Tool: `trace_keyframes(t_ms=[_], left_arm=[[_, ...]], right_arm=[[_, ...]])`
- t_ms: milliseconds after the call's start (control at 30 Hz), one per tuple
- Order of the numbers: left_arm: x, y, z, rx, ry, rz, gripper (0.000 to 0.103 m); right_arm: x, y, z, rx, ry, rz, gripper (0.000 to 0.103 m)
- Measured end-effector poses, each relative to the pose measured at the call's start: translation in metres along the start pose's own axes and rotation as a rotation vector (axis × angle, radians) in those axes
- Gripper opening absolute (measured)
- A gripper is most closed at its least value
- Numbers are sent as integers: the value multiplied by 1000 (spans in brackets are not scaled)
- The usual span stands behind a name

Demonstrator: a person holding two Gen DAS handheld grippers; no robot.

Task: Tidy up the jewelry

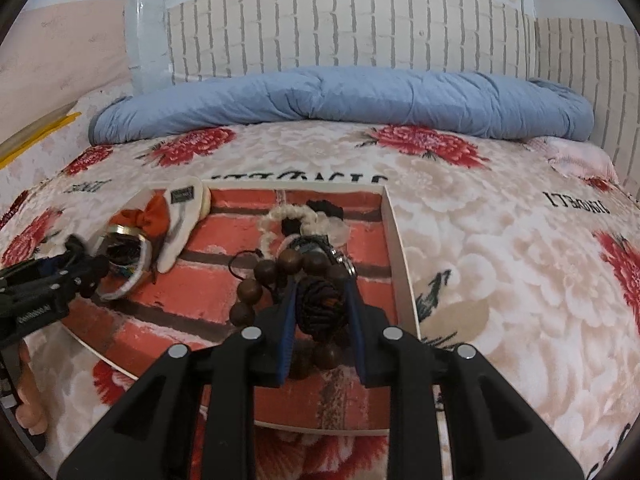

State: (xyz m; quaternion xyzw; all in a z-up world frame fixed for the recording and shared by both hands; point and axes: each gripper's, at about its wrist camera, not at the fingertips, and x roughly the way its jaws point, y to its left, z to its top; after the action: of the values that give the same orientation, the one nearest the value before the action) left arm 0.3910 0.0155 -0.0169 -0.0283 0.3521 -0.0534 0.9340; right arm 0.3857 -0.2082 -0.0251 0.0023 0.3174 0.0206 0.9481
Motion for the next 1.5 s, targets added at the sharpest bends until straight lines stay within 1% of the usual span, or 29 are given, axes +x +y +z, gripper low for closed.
trace_keyframes(t_ms=[233, 400, 533, 633, 667, 700, 733, 767, 800, 867, 900, 967, 1067, 1100, 1167, 1233, 1300, 1333, 1400, 1500], left_arm=[[7, 0, -4, 6, 16, 11, 52], [16, 5, -6, -17, 55, 12, 52], [15, 5, -7, -19, 51, 18, 54], [15, 5, -6, -14, 49, 26, 60], [13, 5, -6, -14, 40, 34, 65], [10, 6, -5, -13, 29, 41, 72], [4, 6, -3, -9, 10, 45, 76], [0, 6, -2, -9, -3, 42, 83], [-5, 7, 0, -13, -19, 38, 86], [-10, 9, 2, -21, -33, 29, 90], [-12, 11, 3, -26, -40, 25, 93], [-19, 14, 5, -40, -63, 25, 98], [-26, 19, 9, -53, -89, 22, 98], [-27, 20, 9, -55, -91, 22, 98], [-29, 21, 10, -55, -95, 25, 98], [-32, 21, 10, -52, -99, 28, 98], [-39, 19, 8, -40, -104, 49, 98], [-46, 18, 6, -37, -110, 60, 98], [-63, 16, 2, -40, -123, 48, 98], [-86, 12, -6, -29, -139, 62, 98]], right_arm=[[9, -6, -1, 34, 6, 13, 25], [18, -6, -2, 39, 29, 23, 25], [21, -5, -3, 38, 44, 16, 26], [20, -7, -4, 48, 48, 23, 27], [20, -8, -4, 54, 50, 28, 27], [20, -10, -4, 62, 54, 31, 32], [18, -13, -4, 75, 47, 32, 39], [16, -15, -4, 82, 38, 30, 54], [14, -16, -3, 88, 26, 26, 61], [9, -18, -1, 90, 3, 22, 64], [6, -19, 0, 89, -7, 16, 69], [1, -19, 1, 83, -33, -8, 76], [-5, -18, 3, 69, -59, -31, 77], [-6, -17, 3, 67, -64, -35, 80], [-9, -15, 4, 59, -71, -41, 83], [-13, -13, 2, 53, -69, -49, 84], [-21, -11, 1, 51, -63, -61, 84], [-29, -11, -1, 55, -64, -57, 84], [-44, -9, -1, 59, -70, -51, 84], [-77, -4, -6, 49, -86, -57, 86]])
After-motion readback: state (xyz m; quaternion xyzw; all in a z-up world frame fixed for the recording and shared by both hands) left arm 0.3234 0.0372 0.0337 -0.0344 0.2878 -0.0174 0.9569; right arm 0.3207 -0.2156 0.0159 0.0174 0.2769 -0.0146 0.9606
